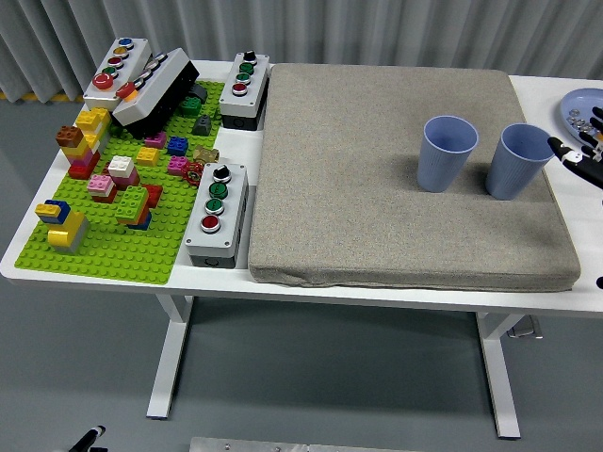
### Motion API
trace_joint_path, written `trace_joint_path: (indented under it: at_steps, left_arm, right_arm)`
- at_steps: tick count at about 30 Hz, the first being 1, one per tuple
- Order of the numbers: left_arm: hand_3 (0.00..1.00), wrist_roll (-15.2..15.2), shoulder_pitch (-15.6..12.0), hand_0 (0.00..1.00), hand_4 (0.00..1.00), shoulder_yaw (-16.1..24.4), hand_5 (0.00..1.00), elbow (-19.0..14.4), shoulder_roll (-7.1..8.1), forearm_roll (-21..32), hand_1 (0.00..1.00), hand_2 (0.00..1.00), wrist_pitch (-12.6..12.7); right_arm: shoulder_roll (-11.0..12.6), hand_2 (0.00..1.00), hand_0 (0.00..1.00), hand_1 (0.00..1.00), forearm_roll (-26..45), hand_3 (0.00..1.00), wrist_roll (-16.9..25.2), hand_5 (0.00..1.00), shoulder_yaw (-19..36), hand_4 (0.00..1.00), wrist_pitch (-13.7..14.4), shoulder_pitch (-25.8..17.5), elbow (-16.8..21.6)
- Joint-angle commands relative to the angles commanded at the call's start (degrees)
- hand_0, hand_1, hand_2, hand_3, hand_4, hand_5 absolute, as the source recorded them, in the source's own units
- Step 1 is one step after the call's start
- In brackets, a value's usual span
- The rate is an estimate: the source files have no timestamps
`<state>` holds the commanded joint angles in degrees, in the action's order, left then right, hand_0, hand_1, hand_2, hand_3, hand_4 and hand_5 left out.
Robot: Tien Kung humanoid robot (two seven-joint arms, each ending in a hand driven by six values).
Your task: Pick cup pour cup place
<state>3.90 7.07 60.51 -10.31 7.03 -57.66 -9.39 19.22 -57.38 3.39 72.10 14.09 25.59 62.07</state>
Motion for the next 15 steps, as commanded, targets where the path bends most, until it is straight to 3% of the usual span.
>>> trace_joint_path:
  at_steps: [7, 8, 9, 14, 15]
  left_arm:
    - [0.786, 0.0, 0.1, 0.842, 0.645, 0.0, 0.998, 0.0, 0.00, -0.1, 0.831, 0.888, 0.0]
    - [0.785, 0.0, 0.2, 0.844, 0.644, 0.0, 0.997, 0.0, -0.04, -0.1, 0.832, 0.888, 0.1]
    - [0.785, 0.0, 0.2, 0.844, 0.644, 0.0, 0.997, 0.0, -0.05, 0.0, 0.832, 0.888, 0.1]
    - [0.785, -0.1, 0.3, 0.844, 0.644, -0.4, 0.997, 0.0, -0.10, 0.3, 0.832, 0.888, 0.1]
    - [0.785, -0.1, 0.4, 0.844, 0.644, -0.5, 0.998, 0.0, -0.13, 0.5, 0.832, 0.888, 0.1]
  right_arm:
    - [1.4, 0.965, 0.951, 0.892, 1.2, 0.940, -0.2, 0.425, -1.3, 0.871, 0.0, 4.0, -2.5]
    - [1.6, 0.888, 0.934, 0.863, 1.6, 0.893, -0.2, 0.424, -1.5, 0.861, 0.1, 4.7, -3.2]
    - [1.7, 0.888, 0.934, 0.863, 1.7, 0.893, -0.2, 0.424, -1.5, 0.861, 0.2, 5.0, -3.5]
    - [1.3, 0.888, 0.934, 0.863, 4.8, 0.893, 0.1, 0.424, -0.1, 0.861, 4.2, 7.8, -6.4]
    - [0.9, 0.665, 0.788, 0.706, 5.6, 0.714, 0.0, 0.814, 0.9, 0.787, 5.5, 8.7, -7.1]
